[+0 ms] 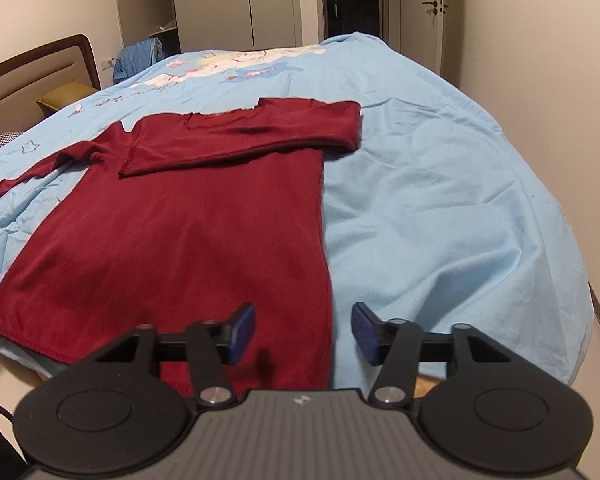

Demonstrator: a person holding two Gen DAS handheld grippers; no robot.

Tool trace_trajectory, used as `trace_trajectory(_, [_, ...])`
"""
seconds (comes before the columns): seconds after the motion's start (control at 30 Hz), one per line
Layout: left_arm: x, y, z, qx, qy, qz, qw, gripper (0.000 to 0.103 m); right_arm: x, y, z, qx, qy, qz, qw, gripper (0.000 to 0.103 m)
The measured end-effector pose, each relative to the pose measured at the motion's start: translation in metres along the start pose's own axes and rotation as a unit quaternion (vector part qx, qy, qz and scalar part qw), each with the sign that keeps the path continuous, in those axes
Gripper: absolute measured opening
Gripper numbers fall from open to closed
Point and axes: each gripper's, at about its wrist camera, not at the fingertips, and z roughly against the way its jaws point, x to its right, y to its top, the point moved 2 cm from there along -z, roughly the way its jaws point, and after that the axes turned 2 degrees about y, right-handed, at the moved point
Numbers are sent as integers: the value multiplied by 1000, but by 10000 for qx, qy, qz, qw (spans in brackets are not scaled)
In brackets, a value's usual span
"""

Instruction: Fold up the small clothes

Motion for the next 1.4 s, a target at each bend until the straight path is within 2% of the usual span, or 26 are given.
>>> trace_trajectory(0.13, [-13, 31, -4, 361, 207, 140, 9990, 92, -3, 8, -5, 101, 67, -75, 9999, 90])
trace_trajectory(0.17, [-16, 39, -6, 452, 259, 181, 9985, 96, -5, 10, -6, 129, 85, -106, 9998, 93])
trace_trajectory(0.27, [-24, 65, -11, 750, 345, 298, 9961, 102, -8, 15, -9, 229, 124, -196, 9995, 103])
trace_trajectory(0.37, [-34, 94, -20, 1023, 396, 451, 9929, 102, -12, 19, -12, 273, 128, -253, 9992, 103])
trace_trajectory(0.53, [-58, 142, -47, 1459, 705, 904, 9826, 102, -18, 24, -18, 221, 74, -261, 9994, 103])
trace_trajectory(0.73, [-81, 190, -85, 1672, 1051, 1310, 9715, 102, -21, 28, -22, 124, -8, -268, 9996, 103])
trace_trajectory(0.8, [-89, 200, -95, 1736, 1194, 1463, 9665, 102, -22, 28, -23, 107, -31, -287, 9995, 103])
trace_trajectory(1.0, [-112, 219, -121, 1759, 1287, 2023, 9548, 102, -20, 28, -25, 18, -142, -341, 9993, 103])
trace_trajectory(1.1, [-119, 226, -130, 1730, 1402, 2247, 9487, 95, -20, 28, -25, -39, -214, -327, 9992, 103])
trace_trajectory(1.27, [-136, 230, -145, 1665, 1620, 2810, 9312, 62, -20, 28, -28, -131, -280, -377, 9988, 103])
trace_trajectory(1.4, [-146, 235, -152, 1706, 1578, 3011, 9248, 41, -21, 29, -29, -196, -320, -334, 9987, 103])
